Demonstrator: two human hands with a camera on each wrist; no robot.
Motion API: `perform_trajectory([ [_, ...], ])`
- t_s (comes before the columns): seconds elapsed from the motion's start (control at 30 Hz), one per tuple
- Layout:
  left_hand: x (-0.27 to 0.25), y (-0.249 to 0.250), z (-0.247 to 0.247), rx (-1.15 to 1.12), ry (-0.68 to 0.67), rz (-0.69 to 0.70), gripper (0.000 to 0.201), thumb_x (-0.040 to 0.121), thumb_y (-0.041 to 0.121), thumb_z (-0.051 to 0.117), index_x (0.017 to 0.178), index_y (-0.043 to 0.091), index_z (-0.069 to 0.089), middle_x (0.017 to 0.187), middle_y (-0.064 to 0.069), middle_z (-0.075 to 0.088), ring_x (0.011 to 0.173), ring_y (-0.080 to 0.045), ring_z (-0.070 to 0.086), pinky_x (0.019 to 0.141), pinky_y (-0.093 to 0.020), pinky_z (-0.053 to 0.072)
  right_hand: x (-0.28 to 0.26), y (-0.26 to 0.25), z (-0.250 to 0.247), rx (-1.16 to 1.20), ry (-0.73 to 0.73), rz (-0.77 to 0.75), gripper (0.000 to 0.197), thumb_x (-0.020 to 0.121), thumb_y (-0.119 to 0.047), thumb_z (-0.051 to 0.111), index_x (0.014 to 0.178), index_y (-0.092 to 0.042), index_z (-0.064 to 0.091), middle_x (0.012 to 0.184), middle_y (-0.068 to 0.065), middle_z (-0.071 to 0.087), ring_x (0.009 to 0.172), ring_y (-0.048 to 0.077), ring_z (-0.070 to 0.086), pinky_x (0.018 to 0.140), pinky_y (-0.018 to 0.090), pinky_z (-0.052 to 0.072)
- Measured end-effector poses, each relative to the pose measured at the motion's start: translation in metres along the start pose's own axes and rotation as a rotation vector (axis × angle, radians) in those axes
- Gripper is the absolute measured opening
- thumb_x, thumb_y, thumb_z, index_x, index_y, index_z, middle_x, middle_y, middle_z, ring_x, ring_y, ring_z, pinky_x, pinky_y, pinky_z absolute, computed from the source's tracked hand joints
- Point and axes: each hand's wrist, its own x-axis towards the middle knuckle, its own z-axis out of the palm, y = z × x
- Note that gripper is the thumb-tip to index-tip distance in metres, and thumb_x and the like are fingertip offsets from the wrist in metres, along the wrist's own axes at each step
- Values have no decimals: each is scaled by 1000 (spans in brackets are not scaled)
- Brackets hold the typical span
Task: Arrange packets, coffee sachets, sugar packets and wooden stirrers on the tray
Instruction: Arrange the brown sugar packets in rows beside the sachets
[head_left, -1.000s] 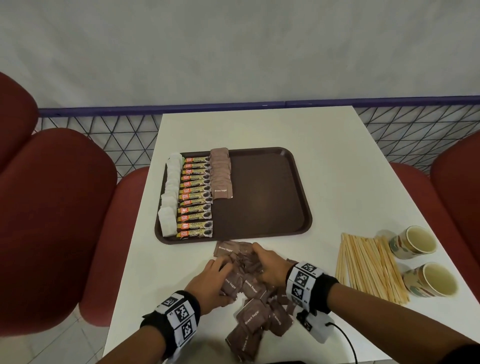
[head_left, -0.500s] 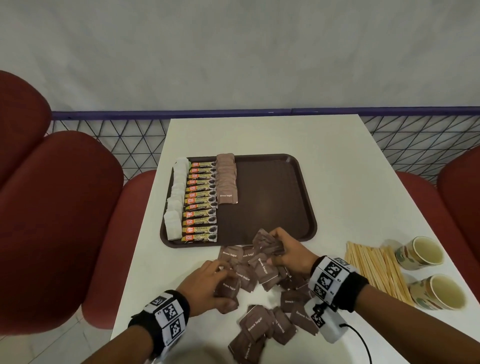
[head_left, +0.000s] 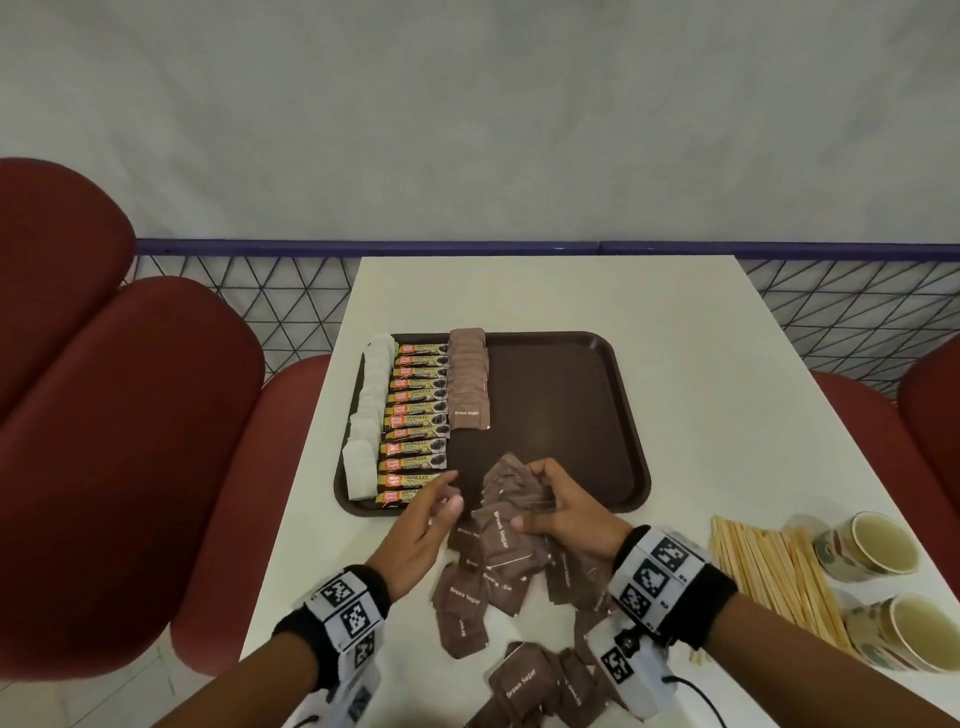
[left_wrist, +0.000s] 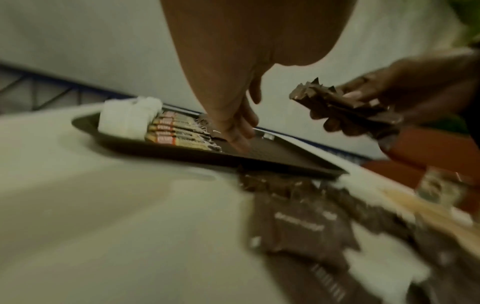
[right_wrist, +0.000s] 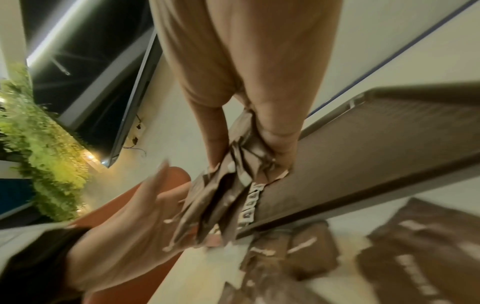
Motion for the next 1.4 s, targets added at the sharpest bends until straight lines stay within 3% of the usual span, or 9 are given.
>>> perform_trajectory([
  [0.13,11,11,4,-341,117,-146,55,87,65,30,135,38,29,133,4,50,116,-9,54,98,-35,47,19,-4,29,22,32,-37,38,82,12,57,106,-9,36,98,2,54,84,8,56,77,20,51],
  [0.23,19,14,-1,-543,114,-267,79,77,76,42,133,20,46,124,-14,60,100,-22,65,78,-37,56,31,-9,47,78,16,-48,37,84,10,55,102,-16,38,97,0,54,85,9,57,79,24,52],
  [0.3,19,19,-4,-706,120,-329,62,88,60,40,122,11,57,107,-19,68,81,-24,70,63,-32,57,39,-11,58,110,17,-55,36,86,8,54,100,-21,39,97,0,55,86,10,58,82,29,51],
  [0.47,17,16,-10,-966,49,-408,47,94,48,39,119,13,58,112,-18,68,98,-32,68,83,-48,55,54,-10,80,45,17,-37,23,94,-4,47,110,-18,39,96,-5,58,87,9,59,83,30,51],
  [0.7,16,9,-23,-1071,65,-415,40,93,38,46,122,12,58,116,-19,66,92,-30,69,72,-47,58,66,-4,87,-284,57,-54,26,86,-43,51,109,-32,49,114,8,53,111,23,52,101,41,44],
  [0.9,17,8,-24,-1052,38,-364,42,87,29,55,124,7,56,115,-22,65,87,-31,69,67,-43,59,67,-2,73,-576,146,-168,32,94,-34,49,120,-16,53,122,-4,43,115,11,29,107,33,28],
  [1.03,18,6,-22,-959,48,-339,39,87,19,58,124,6,55,100,-22,68,75,-31,69,57,-40,58,66,0,59,-504,51,-134,19,92,-26,55,109,-18,57,122,3,43,113,11,29,88,10,27],
  [1.23,21,12,-20,-926,85,-298,32,90,17,56,121,5,57,109,-20,68,81,-31,70,57,-39,58,58,-3,54,-4,15,-44,28,88,-7,59,105,-17,39,101,2,44,94,11,52,69,8,47],
  [1.4,23,12,-22,-954,151,-290,41,86,16,61,123,1,52,100,-24,65,77,-29,68,58,-39,57,59,8,54,-6,-71,-8,36,84,-12,66,101,-17,34,102,5,48,73,3,56,57,11,47],
])
